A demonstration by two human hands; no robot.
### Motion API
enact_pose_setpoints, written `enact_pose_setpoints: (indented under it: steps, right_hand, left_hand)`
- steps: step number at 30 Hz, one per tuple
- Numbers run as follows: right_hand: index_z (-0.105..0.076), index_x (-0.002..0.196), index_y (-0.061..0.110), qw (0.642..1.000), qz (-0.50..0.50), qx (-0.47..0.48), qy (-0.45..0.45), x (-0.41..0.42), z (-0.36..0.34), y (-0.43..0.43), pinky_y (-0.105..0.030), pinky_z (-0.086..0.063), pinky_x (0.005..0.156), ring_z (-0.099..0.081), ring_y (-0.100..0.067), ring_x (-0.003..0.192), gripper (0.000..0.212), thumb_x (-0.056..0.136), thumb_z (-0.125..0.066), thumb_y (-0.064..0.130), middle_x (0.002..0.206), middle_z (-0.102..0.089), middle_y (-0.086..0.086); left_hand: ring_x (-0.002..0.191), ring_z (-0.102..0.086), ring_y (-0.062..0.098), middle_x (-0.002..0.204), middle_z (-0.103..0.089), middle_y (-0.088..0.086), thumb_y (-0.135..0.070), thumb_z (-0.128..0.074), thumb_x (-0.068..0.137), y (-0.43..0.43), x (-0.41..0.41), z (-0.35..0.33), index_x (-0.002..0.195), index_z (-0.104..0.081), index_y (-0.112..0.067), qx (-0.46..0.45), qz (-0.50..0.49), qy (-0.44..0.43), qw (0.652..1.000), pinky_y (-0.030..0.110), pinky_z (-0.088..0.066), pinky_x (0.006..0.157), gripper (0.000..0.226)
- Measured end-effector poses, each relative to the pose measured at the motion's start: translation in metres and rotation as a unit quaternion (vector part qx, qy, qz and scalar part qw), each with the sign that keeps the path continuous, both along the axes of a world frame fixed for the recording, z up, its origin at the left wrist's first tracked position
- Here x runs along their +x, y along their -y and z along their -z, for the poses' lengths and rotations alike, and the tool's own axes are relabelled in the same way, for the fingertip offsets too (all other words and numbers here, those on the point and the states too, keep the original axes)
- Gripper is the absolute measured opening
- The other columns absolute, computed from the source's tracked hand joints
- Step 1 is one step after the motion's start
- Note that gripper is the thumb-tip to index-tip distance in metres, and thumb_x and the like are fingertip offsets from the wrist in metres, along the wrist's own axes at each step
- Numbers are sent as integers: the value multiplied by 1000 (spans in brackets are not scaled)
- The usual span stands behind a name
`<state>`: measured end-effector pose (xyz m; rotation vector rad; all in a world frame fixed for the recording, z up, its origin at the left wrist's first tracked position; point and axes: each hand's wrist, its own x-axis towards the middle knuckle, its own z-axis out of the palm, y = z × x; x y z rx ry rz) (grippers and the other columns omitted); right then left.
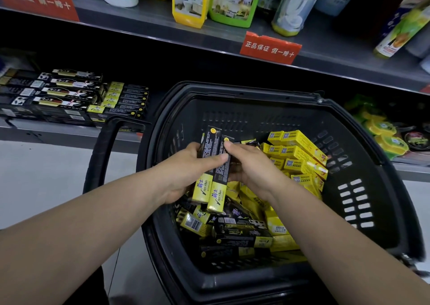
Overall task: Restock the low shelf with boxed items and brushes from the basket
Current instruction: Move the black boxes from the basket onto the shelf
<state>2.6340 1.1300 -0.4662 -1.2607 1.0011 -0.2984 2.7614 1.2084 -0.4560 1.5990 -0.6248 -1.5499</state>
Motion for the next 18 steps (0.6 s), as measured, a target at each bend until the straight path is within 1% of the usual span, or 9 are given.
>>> enact_pose_setpoints:
  steps: [4, 6, 8, 9, 10, 12, 14, 15, 18]
  right_hand:
    - [-65, 105, 20, 1000, -3, -3, 24, -10, 7, 3, -25, -56, 69, -68, -13, 89, 33, 98, -40, 40, 101, -72, 1]
    - [-61, 115, 20, 982, -87, -115, -118, -22, 19, 7, -27, -52, 82, -62, -13, 103, 36, 100, -36, 40, 118, -64, 0]
    - [-47, 134, 17, 885, -278, -203, -314, -35, 39, 7, -32, -45, 92, -54, -23, 116, 41, 98, -44, 36, 137, -50, -7]
    - [-37, 141, 19, 829, -356, -202, -380, -39, 50, 4, -32, -43, 94, -50, -26, 122, 51, 95, -51, 36, 143, -44, -7]
    - [-32, 144, 19, 792, -403, -199, -414, -40, 58, 0, -31, -42, 93, -48, -28, 124, 60, 92, -57, 36, 144, -42, -7]
    - [-40, 134, 15, 767, -415, -239, -427, -37, 66, -3, -29, -44, 79, -53, -29, 114, 55, 87, -63, 34, 132, -52, -10]
    - [-51, 102, 21, 767, -396, -283, -418, -35, 66, 2, -26, -36, 59, -56, -27, 92, 26, 84, -67, 32, 104, -61, -5]
    - [-48, 90, 25, 784, -380, -275, -406, -36, 64, 5, -25, -33, 53, -54, -24, 82, 23, 83, -69, 32, 90, -58, 1]
    - [-44, 90, 20, 888, -272, -202, -310, -38, 49, 17, -23, -38, 51, -53, -9, 59, 28, 83, -70, 26, 78, -57, 2]
  left_hand:
    - [106, -57, 13, 117, -62, -2, -25, -83, 67, 0, 5, -1, 137, -36, -23, -8, 13, 64, 998, 25, -40, 86, 84]
    - [109, -52, 12, 123, -57, -5, -26, -83, 67, 2, 10, -2, 136, -37, -21, -7, -21, 77, 997, 27, -35, 90, 84]
    - [110, -53, 13, 127, -56, -2, -27, -82, 68, 5, 15, -3, 127, -43, -17, -4, -41, 81, 996, 28, -37, 96, 71]
    - [110, -55, 16, 125, -59, 2, -27, -81, 69, 6, 16, -3, 130, -44, -12, 1, -42, 76, 996, 31, -40, 98, 74]
    - [109, -58, 18, 121, -62, 4, -27, -81, 70, 6, 17, -3, 131, -45, -11, 5, -39, 70, 997, 32, -42, 97, 73]
    - [107, -60, 19, 114, -65, 4, -27, -79, 72, 6, 17, -1, 129, -49, -13, 4, -32, 68, 997, 35, -44, 99, 66]
    - [108, -60, 21, 114, -65, 4, -27, -78, 73, 6, 16, -2, 128, -49, -15, 2, -24, 60, 998, 39, -42, 103, 63]
    - [110, -59, 22, 117, -65, 4, -27, -78, 73, 5, 16, -2, 129, -48, -16, -1, -22, 54, 998, 41, -41, 104, 64]
    - [113, -56, 17, 125, -59, 1, -27, -77, 73, 6, 18, 2, 139, -37, -16, -9, -19, 38, 999, 33, -40, 101, 78]
